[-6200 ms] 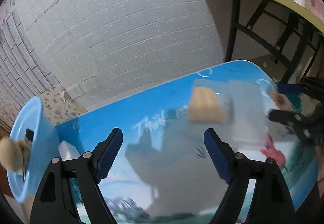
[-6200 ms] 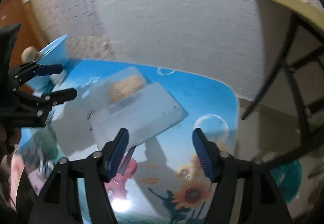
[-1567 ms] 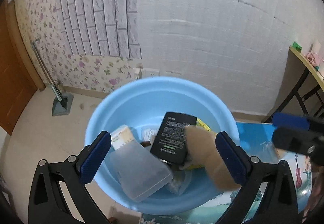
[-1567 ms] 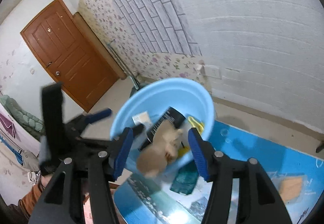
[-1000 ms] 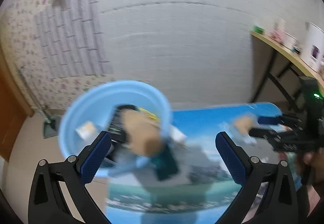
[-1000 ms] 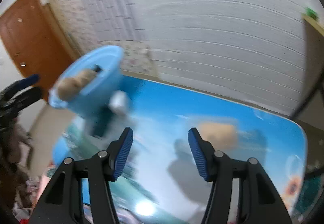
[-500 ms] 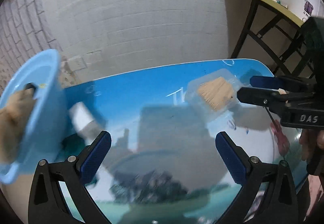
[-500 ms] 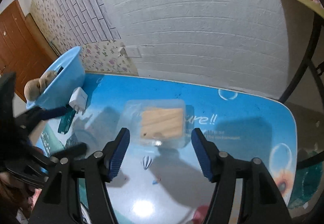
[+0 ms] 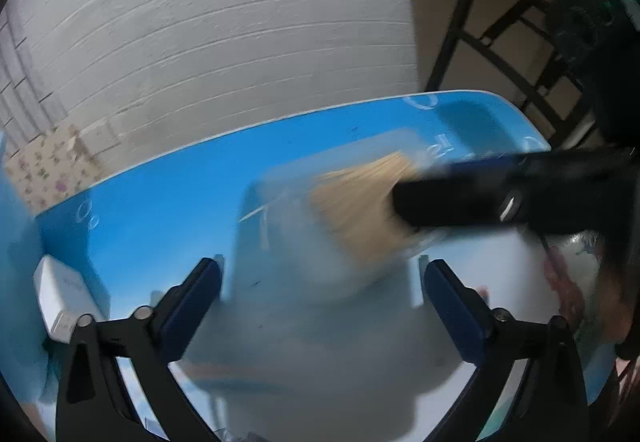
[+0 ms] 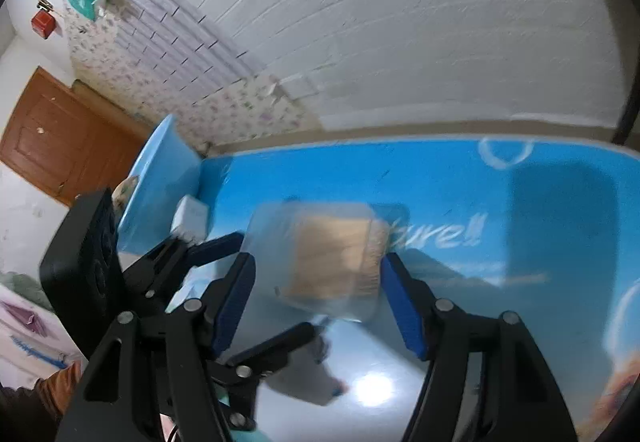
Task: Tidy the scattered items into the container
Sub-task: 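Grasp the toothpick box with the left gripper and lift it, then carry the toothpick box over the basin and open the left gripper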
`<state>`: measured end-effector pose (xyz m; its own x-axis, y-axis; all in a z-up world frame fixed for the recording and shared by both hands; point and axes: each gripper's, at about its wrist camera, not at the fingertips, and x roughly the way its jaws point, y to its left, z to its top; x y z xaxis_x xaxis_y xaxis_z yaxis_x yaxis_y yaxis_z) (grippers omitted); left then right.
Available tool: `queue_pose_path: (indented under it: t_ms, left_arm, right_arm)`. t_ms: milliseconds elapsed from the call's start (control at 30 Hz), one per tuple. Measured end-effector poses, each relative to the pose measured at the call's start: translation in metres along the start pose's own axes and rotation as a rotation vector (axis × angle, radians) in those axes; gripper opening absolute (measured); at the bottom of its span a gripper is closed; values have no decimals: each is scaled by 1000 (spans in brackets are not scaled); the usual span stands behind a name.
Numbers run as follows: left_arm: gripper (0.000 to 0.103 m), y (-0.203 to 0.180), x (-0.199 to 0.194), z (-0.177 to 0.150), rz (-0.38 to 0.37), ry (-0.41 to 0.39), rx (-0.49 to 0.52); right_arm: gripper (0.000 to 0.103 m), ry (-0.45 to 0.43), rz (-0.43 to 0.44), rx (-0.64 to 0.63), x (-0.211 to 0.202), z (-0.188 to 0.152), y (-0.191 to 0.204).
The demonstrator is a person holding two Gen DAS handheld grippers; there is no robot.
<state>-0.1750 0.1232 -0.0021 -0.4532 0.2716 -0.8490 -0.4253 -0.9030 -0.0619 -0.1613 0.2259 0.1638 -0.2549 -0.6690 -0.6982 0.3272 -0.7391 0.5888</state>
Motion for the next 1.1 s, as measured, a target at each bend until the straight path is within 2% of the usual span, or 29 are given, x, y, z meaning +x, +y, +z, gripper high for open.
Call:
queue_pose_path:
  t_ms: [67, 133, 233, 300, 367, 533, 733, 933, 1100]
  left_arm:
    - [88, -7, 1, 4, 12, -2, 25]
    - [88, -8, 1, 5, 1, -1, 23]
    - [82, -6, -1, 4, -1, -5, 30]
    - [72, -5, -5, 3, -10, -3, 35]
    - [70, -3, -8, 3, -18, 0, 29]
    - [69, -2, -17, 2, -5, -22, 20]
    - [69, 1, -50, 14, 17, -91, 35]
    - [69, 4, -61, 14, 28, -101, 30]
    - [69, 4, -94, 14, 75, -145, 50]
  right_arm:
    - [67, 23, 22, -18, 2, -6, 5]
    - [75, 18, -8, -49, 2, -10, 13]
    - [75, 17, 13, -27, 1, -13, 12]
    - [77, 7, 7, -24, -2, -14, 11]
    - [80, -11, 9, -30, -6, -15, 14]
    - [82, -23, 25, -74, -16, -16, 32]
    - [82, -46, 35, -110, -30, -18, 48]
    - [82, -46, 44, -133, -37, -20, 62]
    - [82, -79, 82, -149, -53, -15, 82]
